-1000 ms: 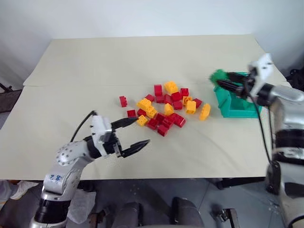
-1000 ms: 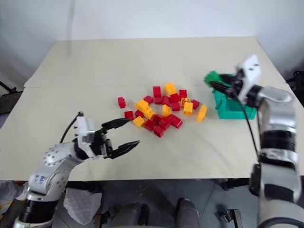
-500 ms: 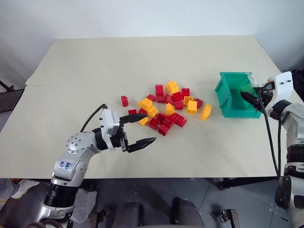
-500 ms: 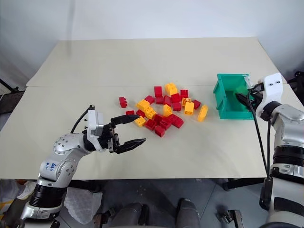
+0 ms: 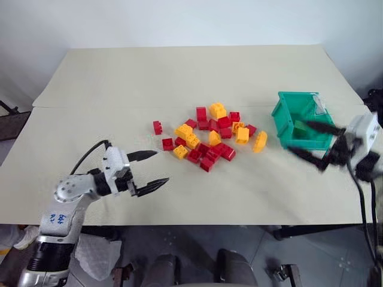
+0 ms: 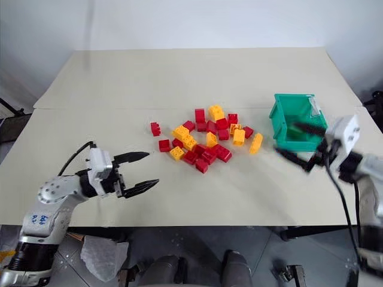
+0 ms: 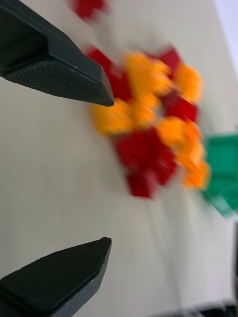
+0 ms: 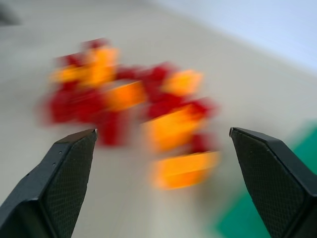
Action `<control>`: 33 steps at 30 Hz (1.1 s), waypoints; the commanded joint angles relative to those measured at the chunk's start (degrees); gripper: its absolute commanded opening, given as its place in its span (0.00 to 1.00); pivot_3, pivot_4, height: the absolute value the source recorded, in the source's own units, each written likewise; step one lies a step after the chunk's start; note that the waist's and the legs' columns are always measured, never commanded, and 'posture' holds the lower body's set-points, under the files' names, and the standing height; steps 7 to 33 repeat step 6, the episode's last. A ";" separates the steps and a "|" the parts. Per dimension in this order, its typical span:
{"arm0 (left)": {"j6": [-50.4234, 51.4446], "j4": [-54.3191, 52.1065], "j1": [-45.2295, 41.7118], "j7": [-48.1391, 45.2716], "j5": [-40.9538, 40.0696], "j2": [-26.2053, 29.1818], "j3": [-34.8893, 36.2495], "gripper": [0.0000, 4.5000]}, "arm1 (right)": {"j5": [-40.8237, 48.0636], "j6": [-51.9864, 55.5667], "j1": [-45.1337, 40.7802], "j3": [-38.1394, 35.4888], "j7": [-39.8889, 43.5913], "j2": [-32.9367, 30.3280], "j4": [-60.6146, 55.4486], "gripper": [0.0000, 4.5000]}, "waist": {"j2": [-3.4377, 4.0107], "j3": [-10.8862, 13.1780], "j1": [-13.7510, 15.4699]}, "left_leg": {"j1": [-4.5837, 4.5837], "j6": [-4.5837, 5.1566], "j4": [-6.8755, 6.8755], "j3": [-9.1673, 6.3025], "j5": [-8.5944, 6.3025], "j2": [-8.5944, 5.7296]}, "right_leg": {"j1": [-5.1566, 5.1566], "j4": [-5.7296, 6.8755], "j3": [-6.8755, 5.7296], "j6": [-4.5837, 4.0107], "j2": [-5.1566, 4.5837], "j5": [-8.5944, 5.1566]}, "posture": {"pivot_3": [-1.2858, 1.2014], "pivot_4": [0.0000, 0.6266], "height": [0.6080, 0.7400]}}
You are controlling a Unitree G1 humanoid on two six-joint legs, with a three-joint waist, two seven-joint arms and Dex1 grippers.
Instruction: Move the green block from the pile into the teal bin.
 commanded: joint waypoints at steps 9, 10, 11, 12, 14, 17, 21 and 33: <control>-5.36 -0.82 5.10 -0.70 0.46 2.34 5.39 1.00 | 2.11 -3.61 17.96 0.97 1.98 3.29 -14.81 0.99 | -0.03 0.00 0.84 | 0.05 0.13 0.16 -0.29 -0.09 -0.02 | 0.07 -0.05 0.09 -0.02 -0.04 0.02 | 0.52 0.24 1.00; -5.36 -0.82 5.10 -0.70 0.46 2.34 5.39 1.00 | 2.11 -3.61 17.96 0.97 1.98 3.29 -14.81 0.99 | -0.03 0.00 0.84 | 0.05 0.13 0.16 -0.29 -0.09 -0.02 | 0.07 -0.05 0.09 -0.02 -0.04 0.02 | 0.52 0.24 1.00; -5.36 -0.82 5.10 -0.70 0.46 2.34 5.39 1.00 | 2.11 -3.61 17.96 0.97 1.98 3.29 -14.81 0.99 | -0.03 0.00 0.84 | 0.05 0.13 0.16 -0.29 -0.09 -0.02 | 0.07 -0.05 0.09 -0.02 -0.04 0.02 | 0.52 0.24 1.00; -5.36 -0.82 5.10 -0.70 0.46 2.34 5.39 1.00 | 2.11 -3.61 17.96 0.97 1.98 3.29 -14.81 0.99 | -0.03 0.00 0.84 | 0.05 0.13 0.16 -0.29 -0.09 -0.02 | 0.07 -0.05 0.09 -0.02 -0.04 0.02 | 0.52 0.24 1.00; -5.36 -0.82 5.10 -0.70 0.46 2.34 5.39 1.00 | 2.11 -3.61 17.96 0.97 1.98 3.29 -14.81 0.99 | -0.03 0.00 0.84 | 0.05 0.13 0.16 -0.29 -0.09 -0.02 | 0.07 -0.05 0.09 -0.02 -0.04 0.02 | 0.52 0.24 1.00; -5.36 -0.82 5.10 -0.70 0.46 2.34 5.39 1.00 | 2.11 -3.61 17.96 0.97 1.98 3.29 -14.81 0.99 | -0.03 0.00 0.84 | 0.05 0.13 0.16 -0.29 -0.09 -0.02 | 0.07 -0.05 0.09 -0.02 -0.04 0.02 | 0.52 0.24 1.00; -5.36 -0.82 5.10 -0.70 0.46 2.34 5.39 1.00 | 2.11 -3.61 17.96 0.97 1.98 3.29 -14.81 0.99 | -0.03 0.00 0.84 | 0.05 0.13 0.16 -0.29 -0.09 -0.02 | 0.07 -0.05 0.09 -0.02 -0.04 0.02 | 0.52 0.24 1.00; -5.36 -0.82 5.10 -0.70 0.46 2.34 5.39 1.00 | 2.11 -3.61 17.96 0.97 1.98 3.29 -14.81 0.99 | -0.03 0.00 0.84 | 0.05 0.13 0.16 -0.29 -0.09 -0.02 | 0.07 -0.05 0.09 -0.02 -0.04 0.02 | 0.52 0.24 1.00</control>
